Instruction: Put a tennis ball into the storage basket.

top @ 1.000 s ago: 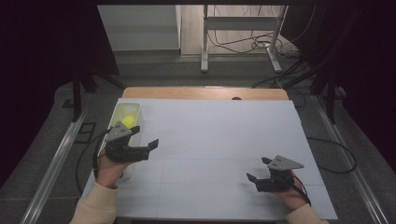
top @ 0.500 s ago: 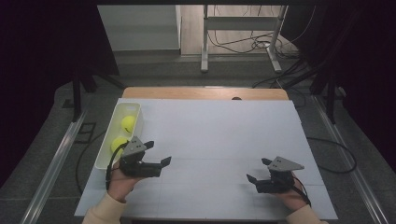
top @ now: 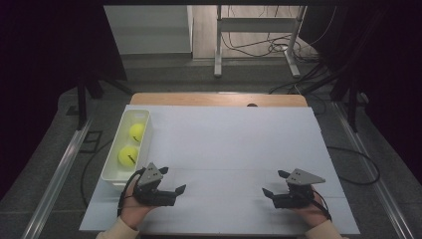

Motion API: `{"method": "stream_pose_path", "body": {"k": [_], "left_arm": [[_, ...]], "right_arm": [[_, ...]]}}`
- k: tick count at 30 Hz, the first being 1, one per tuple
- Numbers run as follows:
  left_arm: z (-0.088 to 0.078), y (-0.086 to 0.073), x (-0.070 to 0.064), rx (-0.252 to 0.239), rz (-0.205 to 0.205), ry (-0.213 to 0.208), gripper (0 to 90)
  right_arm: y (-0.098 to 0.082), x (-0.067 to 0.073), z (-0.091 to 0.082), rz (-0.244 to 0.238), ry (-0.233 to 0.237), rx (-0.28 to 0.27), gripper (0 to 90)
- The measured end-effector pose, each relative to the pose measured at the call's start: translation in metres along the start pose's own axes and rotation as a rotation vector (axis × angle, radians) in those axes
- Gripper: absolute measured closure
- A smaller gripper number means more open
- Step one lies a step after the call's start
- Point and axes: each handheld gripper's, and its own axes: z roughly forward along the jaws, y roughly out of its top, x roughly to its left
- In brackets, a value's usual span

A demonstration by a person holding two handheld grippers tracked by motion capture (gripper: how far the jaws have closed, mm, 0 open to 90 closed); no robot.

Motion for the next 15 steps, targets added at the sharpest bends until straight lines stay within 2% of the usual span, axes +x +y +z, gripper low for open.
{"method": "stream_pose_path", "body": {"k": [2, 4, 8, 15], "left_arm": [[0.0016, -0.0045, -0.0001, 0.012, -0.003, -0.006, 13.1], [0.0032, -0.0084, -0.0014, 0.022, 0.013, 0.007, 13.1], [0.0044, -0.0098, -0.0016, 0.029, 0.021, 0.006, 13.0], [0.0041, -0.0089, 0.0018, 0.025, 0.008, 0.017, 13.1]], "right_arm": [[0.0001, 0.0010, 0.0006, -0.004, 0.003, 0.002, 13.6], [0.0003, 0.0019, 0.0007, -0.004, 0.006, 0.001, 13.6], [0.0006, 0.0032, 0.0005, -0.008, 0.013, -0.007, 13.6], [0.0007, 0.0035, -0.0003, -0.014, 0.019, -0.005, 13.5]]}}
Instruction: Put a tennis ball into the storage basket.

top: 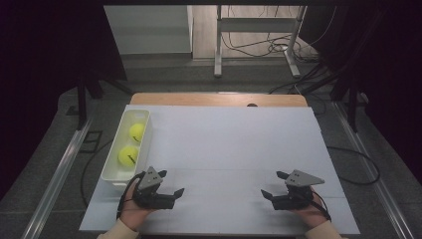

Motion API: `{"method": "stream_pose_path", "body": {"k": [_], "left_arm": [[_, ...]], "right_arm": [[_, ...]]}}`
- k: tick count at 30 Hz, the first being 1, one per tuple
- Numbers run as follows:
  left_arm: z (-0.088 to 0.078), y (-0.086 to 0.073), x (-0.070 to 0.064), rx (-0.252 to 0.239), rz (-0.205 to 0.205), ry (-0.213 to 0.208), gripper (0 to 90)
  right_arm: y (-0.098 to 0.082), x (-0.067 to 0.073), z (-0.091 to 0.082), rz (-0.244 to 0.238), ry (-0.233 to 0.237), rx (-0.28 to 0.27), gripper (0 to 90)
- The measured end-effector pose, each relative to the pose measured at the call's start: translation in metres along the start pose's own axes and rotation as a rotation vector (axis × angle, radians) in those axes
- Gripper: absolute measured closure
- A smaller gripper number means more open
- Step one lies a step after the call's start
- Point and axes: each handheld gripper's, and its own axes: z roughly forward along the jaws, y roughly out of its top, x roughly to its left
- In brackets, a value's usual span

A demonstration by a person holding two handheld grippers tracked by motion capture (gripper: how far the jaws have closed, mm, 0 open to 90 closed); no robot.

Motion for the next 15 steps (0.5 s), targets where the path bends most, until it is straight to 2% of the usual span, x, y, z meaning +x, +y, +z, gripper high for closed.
{"method": "stream_pose_path", "body": {"k": [15], "left_arm": [[0.0036, -0.0007, 0.0003, 0.015, 0.004, 0.005, 13.1]], "right_arm": [[0.0001, 0.0014, 0.0005, -0.008, 0.012, -0.001, 13.5]]}}
